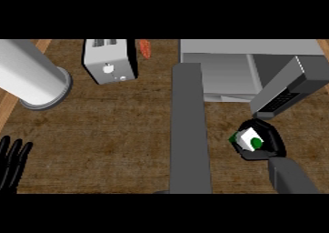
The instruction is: Pick up the milk, place it into the microwave and close the microwave
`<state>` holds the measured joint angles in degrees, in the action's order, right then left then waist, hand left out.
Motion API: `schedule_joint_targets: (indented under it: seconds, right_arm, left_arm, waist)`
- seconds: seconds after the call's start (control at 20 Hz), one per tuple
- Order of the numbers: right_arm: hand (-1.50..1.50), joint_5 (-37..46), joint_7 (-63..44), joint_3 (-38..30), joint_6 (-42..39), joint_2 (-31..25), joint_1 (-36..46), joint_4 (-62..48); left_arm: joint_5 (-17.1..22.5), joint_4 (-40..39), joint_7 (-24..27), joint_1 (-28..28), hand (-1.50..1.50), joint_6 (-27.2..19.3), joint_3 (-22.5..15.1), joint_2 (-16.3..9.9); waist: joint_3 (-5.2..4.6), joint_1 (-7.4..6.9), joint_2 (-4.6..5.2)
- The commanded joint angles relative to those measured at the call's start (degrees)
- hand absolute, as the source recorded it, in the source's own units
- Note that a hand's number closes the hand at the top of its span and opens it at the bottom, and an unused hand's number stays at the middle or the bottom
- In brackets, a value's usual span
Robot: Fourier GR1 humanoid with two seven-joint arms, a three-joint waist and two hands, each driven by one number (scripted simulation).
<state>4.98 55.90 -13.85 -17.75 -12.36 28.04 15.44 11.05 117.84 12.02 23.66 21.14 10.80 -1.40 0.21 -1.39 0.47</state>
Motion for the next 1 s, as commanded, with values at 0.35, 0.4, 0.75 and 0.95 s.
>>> schedule_joint_targets:
  seconds: [0.35, 0.4, 0.75, 0.95]
  right_arm:
    - [1.50, -8.4, 2.7, -4.7, -1.4, 5.1, -3.1, 6.4]
    - [1.50, -8.0, 0.7, -3.3, -0.2, 6.1, -3.6, 9.4]
    - [1.50, -7.0, -8.8, 5.0, 1.4, 10.0, -17.2, 33.0]
    - [1.50, -8.1, -17.9, 10.6, 5.5, 12.3, -25.0, 50.3]
  left_arm:
    - [3.2, -0.7, 1.2, 2.2, -1.50, 2.5, 3.8, -1.5]
    - [1.5, -4.6, 3.0, 0.1, -1.50, 1.4, 4.0, -0.5]
    - [0.3, -0.7, 4.9, 5.2, -1.50, 3.2, 3.4, 1.3]
    - [1.5, 0.4, 2.3, 5.2, -1.50, 2.9, 3.8, 1.2]
  waist:
    - [-0.21, 1.10, -0.56]
    - [-0.26, 1.52, -0.64]
    - [-0.32, 1.98, -0.89]
    - [-0.33, 2.22, -0.97]
